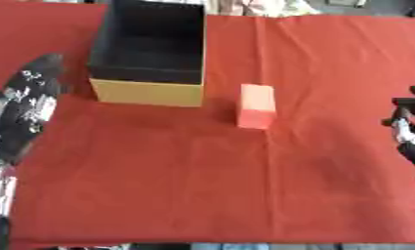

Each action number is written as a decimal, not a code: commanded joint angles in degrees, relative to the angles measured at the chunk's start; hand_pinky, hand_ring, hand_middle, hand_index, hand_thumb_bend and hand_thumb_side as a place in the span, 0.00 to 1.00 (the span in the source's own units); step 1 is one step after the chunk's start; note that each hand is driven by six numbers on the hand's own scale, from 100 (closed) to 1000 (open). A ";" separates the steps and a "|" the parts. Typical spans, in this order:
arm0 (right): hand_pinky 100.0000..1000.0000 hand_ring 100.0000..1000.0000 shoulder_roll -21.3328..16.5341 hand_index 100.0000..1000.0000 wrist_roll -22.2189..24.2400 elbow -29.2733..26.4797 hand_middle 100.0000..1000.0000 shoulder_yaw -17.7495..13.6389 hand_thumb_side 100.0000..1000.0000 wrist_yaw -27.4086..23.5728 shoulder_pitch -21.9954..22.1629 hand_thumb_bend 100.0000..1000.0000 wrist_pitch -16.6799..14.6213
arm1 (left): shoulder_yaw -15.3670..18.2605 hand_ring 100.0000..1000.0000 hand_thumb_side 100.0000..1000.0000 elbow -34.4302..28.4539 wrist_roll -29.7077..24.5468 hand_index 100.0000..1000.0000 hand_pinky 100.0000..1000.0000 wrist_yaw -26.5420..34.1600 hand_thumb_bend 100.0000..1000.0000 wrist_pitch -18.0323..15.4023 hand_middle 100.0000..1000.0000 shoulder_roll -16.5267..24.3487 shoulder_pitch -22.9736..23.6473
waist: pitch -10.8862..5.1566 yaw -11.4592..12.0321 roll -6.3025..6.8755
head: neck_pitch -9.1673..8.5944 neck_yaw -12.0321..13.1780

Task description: Pick up objects on the table and place them in the box.

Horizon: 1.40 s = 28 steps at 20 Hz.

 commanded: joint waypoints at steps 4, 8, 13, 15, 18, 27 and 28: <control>0.57 0.83 -0.89 0.83 0.25 -0.94 0.61 -0.25 0.00 0.38 -0.10 0.00 -0.12 | 0.52 1.00 0.36 -1.00 0.03 0.94 0.90 -0.27 0.00 0.06 0.94 0.44 -0.48 | -0.62 0.05 0.04 | -0.16 0.02; 0.58 0.83 -0.89 0.83 0.30 -0.95 0.61 -0.23 0.00 0.41 -0.12 0.00 -0.11 | 0.51 1.00 0.36 -1.00 0.04 0.94 0.90 -0.26 0.00 0.06 0.94 0.44 -0.51 | -0.59 0.05 0.05 | -0.16 0.01; 0.58 0.83 -2.48 0.83 1.12 -1.52 0.62 0.16 0.00 0.76 -0.32 0.00 -0.74 | 0.48 1.00 0.36 -1.00 0.02 0.94 0.90 -0.31 0.00 0.06 0.94 0.49 -0.49 | -0.60 0.07 0.01 | -0.09 -0.02; 0.58 0.83 -4.39 0.83 1.95 -2.05 0.62 0.62 0.00 0.98 -0.53 0.00 -1.41 | 0.46 1.00 0.36 -0.97 0.00 0.94 0.90 -0.33 0.00 0.07 0.94 0.53 -0.43 | -0.69 0.16 -0.06 | -0.01 -0.09; 0.60 0.85 -7.84 0.85 3.61 -2.93 0.65 1.48 0.00 1.49 -1.01 0.00 -2.74 | 0.40 1.00 0.36 -0.91 -0.06 0.94 0.90 -0.36 0.00 0.09 0.94 0.57 -0.28 | -0.88 0.30 -0.19 | 0.14 -0.15; 0.78 1.00 -19.03 0.99 11.81 -5.00 0.85 4.49 0.10 5.91 -3.50 0.45 -8.82 | 0.34 0.99 0.36 -0.77 -0.15 0.94 0.90 -0.36 0.00 0.03 0.94 0.78 0.06 | -1.46 0.86 -0.43 | 0.64 -0.49; 0.78 1.00 -20.02 0.99 12.39 -5.15 0.86 4.69 0.10 6.40 -3.80 0.45 -9.47 | 0.34 0.99 0.36 -0.76 -0.15 0.94 0.90 -0.35 0.00 0.04 0.94 0.79 0.10 | -1.52 0.87 -0.46 | 0.67 -0.49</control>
